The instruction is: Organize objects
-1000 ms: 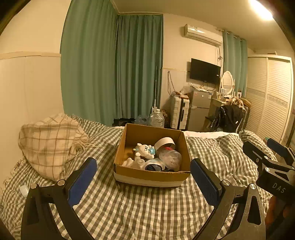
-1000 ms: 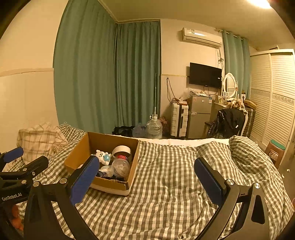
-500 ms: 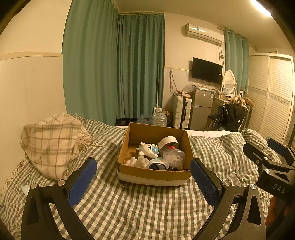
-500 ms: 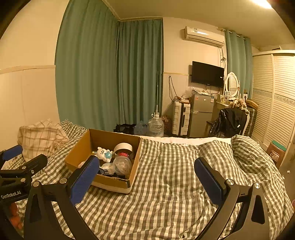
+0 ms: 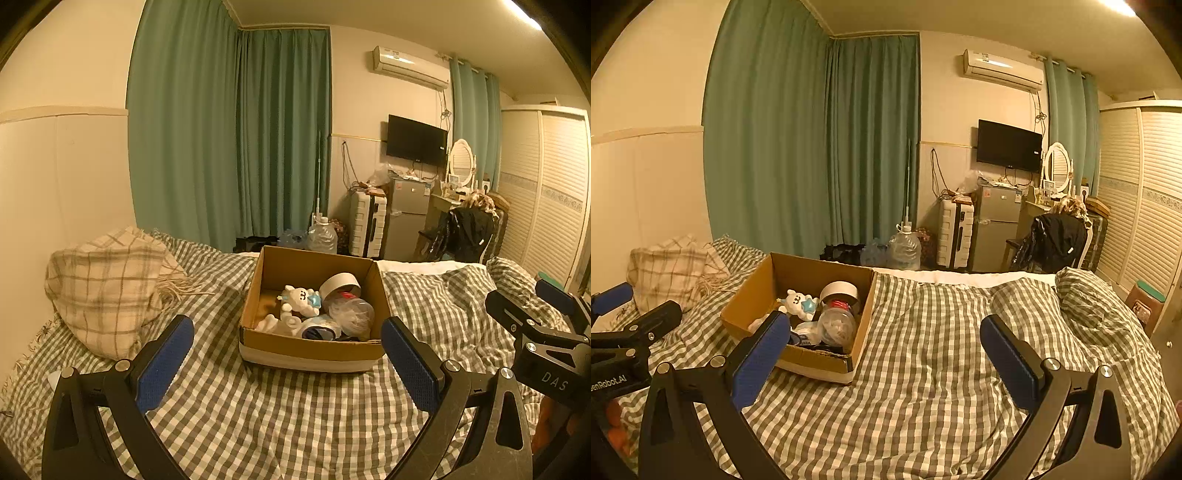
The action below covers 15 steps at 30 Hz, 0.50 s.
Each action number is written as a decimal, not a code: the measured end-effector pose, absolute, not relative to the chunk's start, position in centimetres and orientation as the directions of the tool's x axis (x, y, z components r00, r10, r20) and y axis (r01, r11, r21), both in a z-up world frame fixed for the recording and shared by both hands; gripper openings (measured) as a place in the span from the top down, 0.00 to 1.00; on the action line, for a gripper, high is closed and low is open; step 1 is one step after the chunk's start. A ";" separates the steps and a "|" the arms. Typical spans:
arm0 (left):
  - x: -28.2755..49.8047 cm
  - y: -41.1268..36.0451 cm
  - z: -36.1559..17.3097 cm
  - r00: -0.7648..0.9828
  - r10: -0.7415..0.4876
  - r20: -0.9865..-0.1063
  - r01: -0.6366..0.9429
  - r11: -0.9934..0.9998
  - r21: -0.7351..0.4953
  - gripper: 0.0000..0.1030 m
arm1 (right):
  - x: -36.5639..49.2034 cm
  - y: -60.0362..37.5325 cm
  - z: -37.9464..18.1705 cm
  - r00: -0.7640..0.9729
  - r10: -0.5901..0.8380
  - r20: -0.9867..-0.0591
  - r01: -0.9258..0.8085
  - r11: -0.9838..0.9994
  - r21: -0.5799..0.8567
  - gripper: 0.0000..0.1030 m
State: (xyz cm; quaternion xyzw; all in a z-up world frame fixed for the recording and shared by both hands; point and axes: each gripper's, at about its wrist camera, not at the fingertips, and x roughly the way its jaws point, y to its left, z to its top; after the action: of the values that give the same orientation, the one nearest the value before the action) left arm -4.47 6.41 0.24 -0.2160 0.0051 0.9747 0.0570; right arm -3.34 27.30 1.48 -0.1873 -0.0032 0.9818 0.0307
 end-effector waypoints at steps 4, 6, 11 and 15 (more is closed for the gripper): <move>-4.5 6.4 0.2 -0.901 0.103 -0.422 -0.110 -0.994 -0.008 0.00 | -3.3 27.3 1.5 -0.927 0.062 -0.369 -0.060 -0.998 -0.018 0.00; -4.5 6.4 0.3 -0.901 0.099 -0.423 -0.108 -0.994 -0.001 0.00 | -3.4 27.3 1.4 -0.927 0.062 -0.370 -0.059 -0.998 -0.018 0.00; -4.1 6.3 0.7 -0.906 0.099 -0.411 -0.109 -0.994 0.002 0.00 | -3.4 27.4 1.4 -0.926 0.061 -0.372 -0.058 -0.998 -0.020 0.00; -4.1 6.3 0.7 -0.906 0.096 -0.412 -0.107 -0.994 0.004 0.00 | -3.4 27.4 1.4 -0.927 0.060 -0.371 -0.056 -0.998 -0.020 0.00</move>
State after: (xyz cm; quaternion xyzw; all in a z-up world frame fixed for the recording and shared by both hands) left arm -4.08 6.29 0.68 -0.2106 0.0133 0.9761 0.0519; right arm -3.44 27.36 1.45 -0.1892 -0.0042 0.9815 0.0296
